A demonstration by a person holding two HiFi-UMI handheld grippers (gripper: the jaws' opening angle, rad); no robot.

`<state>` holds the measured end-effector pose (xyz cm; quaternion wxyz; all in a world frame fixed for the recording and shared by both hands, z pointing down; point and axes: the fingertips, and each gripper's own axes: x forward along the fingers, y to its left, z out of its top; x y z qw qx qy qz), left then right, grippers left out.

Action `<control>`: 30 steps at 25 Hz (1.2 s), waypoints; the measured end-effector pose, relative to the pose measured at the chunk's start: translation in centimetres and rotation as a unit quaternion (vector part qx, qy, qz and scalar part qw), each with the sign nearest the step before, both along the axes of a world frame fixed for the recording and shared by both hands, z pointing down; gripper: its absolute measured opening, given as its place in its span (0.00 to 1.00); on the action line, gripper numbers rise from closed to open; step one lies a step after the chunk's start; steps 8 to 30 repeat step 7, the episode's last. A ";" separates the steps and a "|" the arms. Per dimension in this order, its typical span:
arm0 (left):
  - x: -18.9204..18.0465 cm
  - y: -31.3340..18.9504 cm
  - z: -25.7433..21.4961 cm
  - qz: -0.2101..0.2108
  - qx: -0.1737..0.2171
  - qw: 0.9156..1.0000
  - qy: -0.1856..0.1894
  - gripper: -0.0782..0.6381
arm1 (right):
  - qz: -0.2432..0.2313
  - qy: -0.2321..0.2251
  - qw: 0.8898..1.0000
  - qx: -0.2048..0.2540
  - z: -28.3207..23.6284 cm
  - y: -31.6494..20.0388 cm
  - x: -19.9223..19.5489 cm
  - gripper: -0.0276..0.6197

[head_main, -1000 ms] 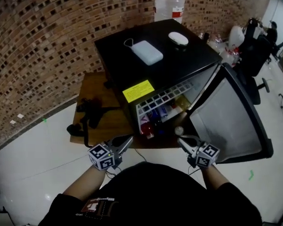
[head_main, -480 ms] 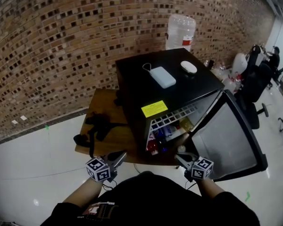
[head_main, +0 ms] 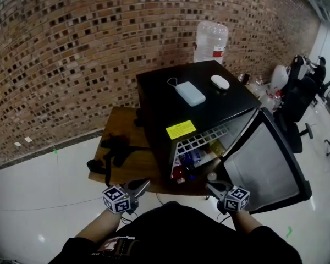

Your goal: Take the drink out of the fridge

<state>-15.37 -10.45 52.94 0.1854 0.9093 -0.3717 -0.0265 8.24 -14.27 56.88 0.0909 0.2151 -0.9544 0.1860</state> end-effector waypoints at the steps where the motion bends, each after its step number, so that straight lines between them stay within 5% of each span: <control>1: 0.1 0.0 -0.1 0.001 0.000 1.000 0.000 0.10 | 0.000 0.001 1.000 0.000 0.0 0.0 0.0 0.03; 30: 0.5 0.0 -0.1 0.004 0.002 1.000 0.003 0.10 | -0.001 0.005 1.000 -0.004 0.3 0.2 0.3 0.03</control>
